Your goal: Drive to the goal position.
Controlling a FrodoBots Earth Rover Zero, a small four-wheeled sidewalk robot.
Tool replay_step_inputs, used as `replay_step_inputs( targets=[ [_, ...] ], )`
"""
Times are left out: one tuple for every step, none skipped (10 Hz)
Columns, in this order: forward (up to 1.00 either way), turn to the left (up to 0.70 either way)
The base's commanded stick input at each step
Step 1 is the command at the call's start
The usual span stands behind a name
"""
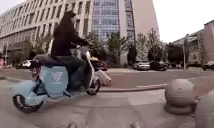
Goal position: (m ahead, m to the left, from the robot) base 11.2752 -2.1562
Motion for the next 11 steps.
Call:
replay_step_inputs(
  targets=[
    [0.45,0.0],
    [0.45,0.0],
    [0.45,0.0],
    [0.45,0.0],
    [0.0,0.0],
    [0.0,0.0],
    [0.0,0.0],
    [0.0,0.0],
    [0.14,0.0],
    [0.45,0.0],
    [0.45,0.0]
  ],
)
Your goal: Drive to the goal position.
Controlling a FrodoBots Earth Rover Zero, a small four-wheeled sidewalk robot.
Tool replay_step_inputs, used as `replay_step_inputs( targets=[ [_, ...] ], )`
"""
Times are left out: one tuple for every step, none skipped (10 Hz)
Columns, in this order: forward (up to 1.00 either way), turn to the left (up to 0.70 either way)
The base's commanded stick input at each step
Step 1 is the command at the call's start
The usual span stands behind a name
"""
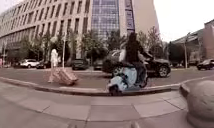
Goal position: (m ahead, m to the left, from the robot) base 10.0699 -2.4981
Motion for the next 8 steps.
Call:
replay_step_inputs(
  targets=[
    [0.45,0.0],
    [0.49,0.0],
    [0.63,0.0],
    [0.61,0.0],
    [0.45,0.0],
    [0.45,0.0],
    [0.45,0.0],
    [0.45,0.07]
  ],
)
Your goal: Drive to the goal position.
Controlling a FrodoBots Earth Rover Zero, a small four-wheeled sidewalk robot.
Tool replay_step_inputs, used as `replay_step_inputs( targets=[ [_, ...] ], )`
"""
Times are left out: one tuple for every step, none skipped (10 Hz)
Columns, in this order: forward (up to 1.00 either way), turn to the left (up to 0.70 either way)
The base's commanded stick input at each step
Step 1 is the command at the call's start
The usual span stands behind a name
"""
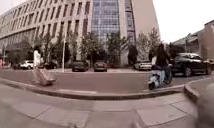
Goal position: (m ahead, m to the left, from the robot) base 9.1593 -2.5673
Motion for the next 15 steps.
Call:
replay_step_inputs(
  targets=[
    [0.48,0.25],
    [0.7,0.14],
    [0.7,0.12],
    [0.7,0.01],
    [0.7,0.0],
    [0.7,0.0],
    [0.66,0.0],
    [0.47,0.0],
    [0.45,0.0],
    [0.45,0.0],
    [0.45,0.0],
    [0.45,0.23],
    [0.45,0.27],
    [0.45,0.27],
    [0.45,0.27]
  ],
)
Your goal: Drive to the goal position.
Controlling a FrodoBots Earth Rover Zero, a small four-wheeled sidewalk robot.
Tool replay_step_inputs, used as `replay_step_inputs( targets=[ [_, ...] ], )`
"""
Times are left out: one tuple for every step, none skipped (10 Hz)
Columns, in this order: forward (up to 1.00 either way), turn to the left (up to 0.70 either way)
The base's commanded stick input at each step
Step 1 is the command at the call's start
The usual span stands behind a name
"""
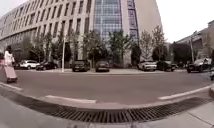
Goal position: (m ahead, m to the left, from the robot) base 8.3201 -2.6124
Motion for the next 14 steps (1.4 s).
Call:
replay_step_inputs(
  targets=[
    [0.45,0.27],
    [0.45,0.27],
    [0.45,0.27],
    [0.45,0.27],
    [0.45,0.27],
    [0.45,0.27],
    [0.45,0.27],
    [0.45,0.09],
    [0.45,0.0],
    [0.45,0.0],
    [0.0,0.0],
    [0.0,0.0],
    [0.0,0.0],
    [0.0,0.13]
  ],
)
